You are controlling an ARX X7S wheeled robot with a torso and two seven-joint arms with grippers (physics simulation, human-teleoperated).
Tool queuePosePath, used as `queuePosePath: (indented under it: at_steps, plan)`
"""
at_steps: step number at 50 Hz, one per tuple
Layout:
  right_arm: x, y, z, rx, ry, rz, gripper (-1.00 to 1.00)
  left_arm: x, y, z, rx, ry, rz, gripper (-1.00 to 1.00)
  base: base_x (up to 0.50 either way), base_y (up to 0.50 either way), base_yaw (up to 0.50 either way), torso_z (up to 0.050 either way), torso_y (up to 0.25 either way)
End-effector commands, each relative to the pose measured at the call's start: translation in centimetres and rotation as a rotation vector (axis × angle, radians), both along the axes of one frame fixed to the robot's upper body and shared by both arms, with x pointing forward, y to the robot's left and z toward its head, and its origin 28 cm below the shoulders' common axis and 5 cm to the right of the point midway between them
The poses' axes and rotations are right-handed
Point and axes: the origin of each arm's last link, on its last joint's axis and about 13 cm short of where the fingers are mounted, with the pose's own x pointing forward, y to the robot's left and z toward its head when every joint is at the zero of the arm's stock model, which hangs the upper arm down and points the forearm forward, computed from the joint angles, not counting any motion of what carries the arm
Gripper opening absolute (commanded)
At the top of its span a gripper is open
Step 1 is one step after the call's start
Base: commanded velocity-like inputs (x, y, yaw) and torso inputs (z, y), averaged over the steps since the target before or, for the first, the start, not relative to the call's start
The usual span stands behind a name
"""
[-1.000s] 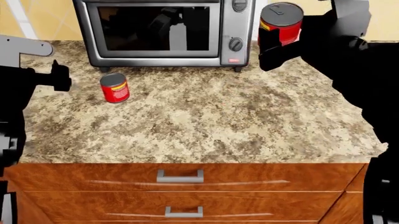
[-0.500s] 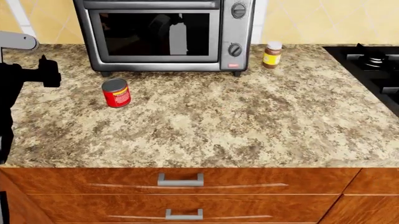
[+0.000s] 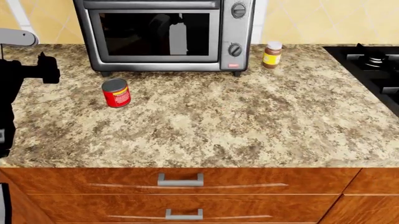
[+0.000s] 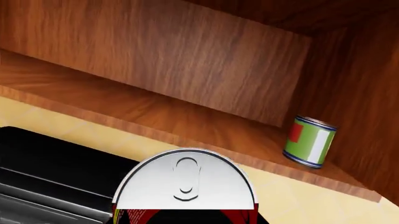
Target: Pick the cans from the counter and place them in their designated side in the cabinet.
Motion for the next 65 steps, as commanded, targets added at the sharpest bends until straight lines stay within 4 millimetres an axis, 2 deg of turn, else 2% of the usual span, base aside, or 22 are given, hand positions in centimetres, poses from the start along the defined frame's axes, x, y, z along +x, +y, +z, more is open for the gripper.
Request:
queuePosePath:
  at_steps: [1, 8, 28, 49, 59, 65]
  plan:
    - [1.1, -0.8, 2.9, -0.043, -0.054, -0.076, -1.00, 0.2, 0.1, 0.0, 0.013, -0.001, 0.010, 1.00, 0.00, 0.00, 0.00, 0.000, 0.000]
    - [1.2, -0.8, 3.5, -0.044, -0.091, -0.101, -1.00, -0.1, 0.1, 0.0, 0.020, 0.002, 0.023, 1.00, 0.00, 0.00, 0.00, 0.000, 0.000]
    - [0.0, -0.7, 4.8, -0.025, -0.165, -0.156, -1.00, -1.3, -0.4, 1.9, 0.073, -0.001, 0.036, 1.00, 0.00, 0.00, 0.00, 0.000, 0.000]
    - [-0.4, 0.2, 5.4, -0.056, -0.203, -0.157, -1.00, -2.3, 0.2, 2.8, 0.077, -0.021, 0.077, 1.00, 0.26, -0.22, 0.00, 0.000, 0.001]
    - [-0.4, 1.5, 5.6, -0.080, -0.207, -0.118, -1.00, -2.7, 1.1, 2.3, 0.060, -0.018, 0.120, 1.00, 0.35, -0.29, 0.00, 0.000, 0.000]
    - [-0.4, 2.7, 5.8, -0.106, -0.217, -0.075, -1.00, -2.6, 1.3, 1.6, 0.050, -0.014, 0.123, 1.00, 0.44, 0.09, 0.00, 0.000, 0.002]
